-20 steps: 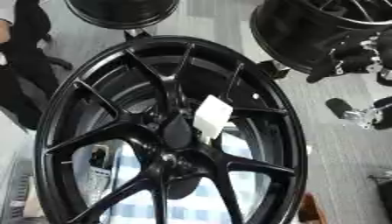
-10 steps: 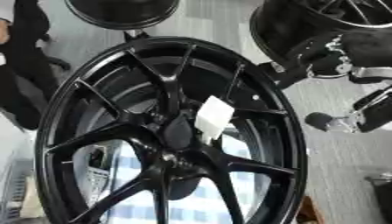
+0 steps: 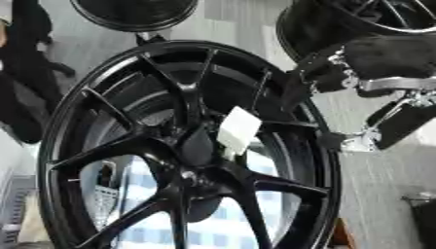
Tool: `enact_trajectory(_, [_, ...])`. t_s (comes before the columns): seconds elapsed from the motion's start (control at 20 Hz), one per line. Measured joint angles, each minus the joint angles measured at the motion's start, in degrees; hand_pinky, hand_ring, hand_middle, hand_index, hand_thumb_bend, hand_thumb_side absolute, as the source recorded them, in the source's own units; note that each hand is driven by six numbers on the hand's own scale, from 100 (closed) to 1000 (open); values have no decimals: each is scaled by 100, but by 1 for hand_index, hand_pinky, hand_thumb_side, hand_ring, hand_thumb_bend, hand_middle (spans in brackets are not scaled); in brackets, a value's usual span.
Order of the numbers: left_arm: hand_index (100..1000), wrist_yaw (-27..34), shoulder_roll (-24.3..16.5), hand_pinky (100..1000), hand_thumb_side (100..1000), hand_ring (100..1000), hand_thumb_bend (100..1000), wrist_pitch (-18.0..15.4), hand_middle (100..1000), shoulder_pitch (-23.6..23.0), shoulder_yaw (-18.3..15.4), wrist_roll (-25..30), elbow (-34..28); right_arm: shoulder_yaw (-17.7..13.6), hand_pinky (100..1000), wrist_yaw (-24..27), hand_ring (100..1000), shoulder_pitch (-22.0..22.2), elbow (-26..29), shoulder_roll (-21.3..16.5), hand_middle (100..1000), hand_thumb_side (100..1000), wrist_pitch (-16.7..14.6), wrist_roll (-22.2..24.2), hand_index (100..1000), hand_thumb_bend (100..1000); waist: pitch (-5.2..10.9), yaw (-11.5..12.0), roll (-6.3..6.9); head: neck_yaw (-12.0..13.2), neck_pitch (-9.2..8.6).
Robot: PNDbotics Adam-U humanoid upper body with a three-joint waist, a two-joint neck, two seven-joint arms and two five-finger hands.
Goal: Pull the pin out of the wheel hub.
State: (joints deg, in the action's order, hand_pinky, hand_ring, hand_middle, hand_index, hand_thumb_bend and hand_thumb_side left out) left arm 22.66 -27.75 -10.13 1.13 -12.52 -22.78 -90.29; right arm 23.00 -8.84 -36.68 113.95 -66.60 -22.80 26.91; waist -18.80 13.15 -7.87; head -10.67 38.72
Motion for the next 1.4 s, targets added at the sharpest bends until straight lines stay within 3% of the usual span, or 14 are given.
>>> enact_trajectory(0.35, [806, -6, -3, 893, 873, 707, 100, -1, 618, 29, 30, 14, 34, 49, 881, 136, 822, -330, 0, 235, 820, 218, 261, 148, 869, 281, -46, 64, -36, -16, -4])
enact_trajectory(0.7, [806, -29, -20, 893, 871, 707, 100, 9, 618, 77, 34, 30, 36, 126, 889, 147, 859, -470, 0, 394, 840, 244, 420, 232, 876, 279, -120, 127, -71, -48, -26])
enact_trajectory(0.85, [805, -45, -21, 893, 873, 707, 100, 16, 618, 96, 35, 37, 36, 164, 886, 146, 854, -527, 0, 469, 837, 219, 496, 303, 873, 280, -153, 143, -78, -76, -25])
enact_trajectory(1.4, [805, -103, -41, 894, 881, 707, 100, 23, 617, 161, 68, 42, 65, 311, 876, 69, 843, -615, 0, 735, 837, 259, 777, 390, 873, 266, -305, 258, -210, -117, 0])
